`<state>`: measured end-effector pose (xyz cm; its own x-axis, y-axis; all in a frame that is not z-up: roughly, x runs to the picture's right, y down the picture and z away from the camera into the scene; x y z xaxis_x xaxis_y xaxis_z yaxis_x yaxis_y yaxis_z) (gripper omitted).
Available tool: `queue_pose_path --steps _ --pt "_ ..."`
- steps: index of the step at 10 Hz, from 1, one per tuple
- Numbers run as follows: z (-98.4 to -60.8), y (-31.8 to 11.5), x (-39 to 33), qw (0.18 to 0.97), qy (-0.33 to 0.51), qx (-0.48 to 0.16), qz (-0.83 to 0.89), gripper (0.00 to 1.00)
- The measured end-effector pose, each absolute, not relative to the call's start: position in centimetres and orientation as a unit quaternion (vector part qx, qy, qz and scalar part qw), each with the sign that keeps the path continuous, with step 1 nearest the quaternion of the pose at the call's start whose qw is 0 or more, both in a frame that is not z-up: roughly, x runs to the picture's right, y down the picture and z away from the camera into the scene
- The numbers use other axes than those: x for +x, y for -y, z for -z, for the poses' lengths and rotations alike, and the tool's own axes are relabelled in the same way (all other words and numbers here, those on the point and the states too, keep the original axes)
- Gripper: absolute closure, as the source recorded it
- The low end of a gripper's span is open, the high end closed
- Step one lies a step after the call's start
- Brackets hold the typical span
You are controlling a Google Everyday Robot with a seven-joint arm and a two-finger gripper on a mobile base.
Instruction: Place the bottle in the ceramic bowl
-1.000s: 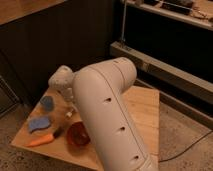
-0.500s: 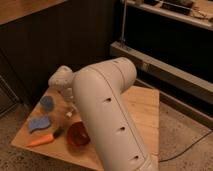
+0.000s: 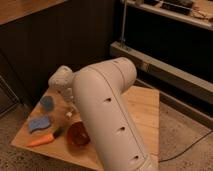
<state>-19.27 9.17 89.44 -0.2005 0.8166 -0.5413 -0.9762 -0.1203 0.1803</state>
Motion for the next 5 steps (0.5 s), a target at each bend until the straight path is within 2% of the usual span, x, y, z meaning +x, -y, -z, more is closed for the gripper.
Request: queue_pose_path --steps 1,3,5 --pt "-89.4 -9.2 -19.3 0.612 -0.254 -0.157 -0.732 0.34" --pt "-89.5 -10.2 -19.5 0.601 -0.264 -0.173 -0.734 0.24" --pt "-89.5 -10.9 -20.0 0.597 -0.264 -0.203 -0.730 0.23"
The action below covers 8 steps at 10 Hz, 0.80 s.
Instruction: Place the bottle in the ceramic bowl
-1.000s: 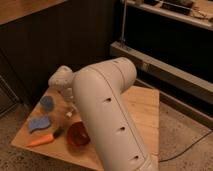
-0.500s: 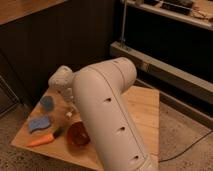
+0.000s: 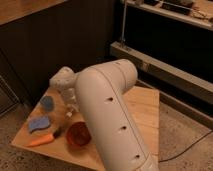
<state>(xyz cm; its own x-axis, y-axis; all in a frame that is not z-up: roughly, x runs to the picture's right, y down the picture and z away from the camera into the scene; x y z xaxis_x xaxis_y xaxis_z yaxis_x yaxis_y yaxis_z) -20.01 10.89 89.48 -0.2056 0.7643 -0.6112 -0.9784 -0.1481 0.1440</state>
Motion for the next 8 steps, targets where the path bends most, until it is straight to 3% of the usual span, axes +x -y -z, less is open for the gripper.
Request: queue_pose_path --steps 2,8 --pt "-89.7 -10.9 -19.7 0.599 -0.262 -0.218 -0.724 0.29" --pt "-90.3 -10.3 -18.9 0.608 -0.263 -0.213 -0.718 0.92"
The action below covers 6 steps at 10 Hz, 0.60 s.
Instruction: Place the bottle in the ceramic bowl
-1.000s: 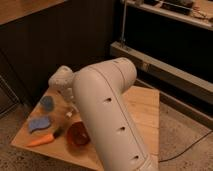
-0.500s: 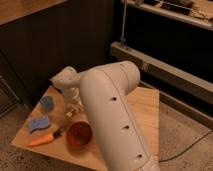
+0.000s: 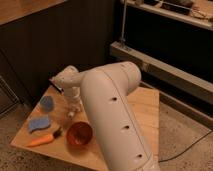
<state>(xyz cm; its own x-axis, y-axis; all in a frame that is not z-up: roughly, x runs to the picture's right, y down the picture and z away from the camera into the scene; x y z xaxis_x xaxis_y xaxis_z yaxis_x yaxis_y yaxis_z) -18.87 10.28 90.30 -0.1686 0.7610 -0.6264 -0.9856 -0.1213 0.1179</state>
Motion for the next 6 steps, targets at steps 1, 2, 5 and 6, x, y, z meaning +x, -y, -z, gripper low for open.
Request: queue_pose_path --steps 1,2,5,6 --pt "-90.2 -10.2 -18.7 0.609 -0.266 -0.211 -0.717 0.98" --pt "-89.9 -10.3 -18.6 0.606 -0.273 -0.215 -0.716 1.00" --pt "-88.5 -10.0 -18.2 0.590 -0.295 -0.234 -0.715 1.00" --pt "-87.9 -9.6 -18.1 0.586 -0.298 -0.241 -0.714 1.00"
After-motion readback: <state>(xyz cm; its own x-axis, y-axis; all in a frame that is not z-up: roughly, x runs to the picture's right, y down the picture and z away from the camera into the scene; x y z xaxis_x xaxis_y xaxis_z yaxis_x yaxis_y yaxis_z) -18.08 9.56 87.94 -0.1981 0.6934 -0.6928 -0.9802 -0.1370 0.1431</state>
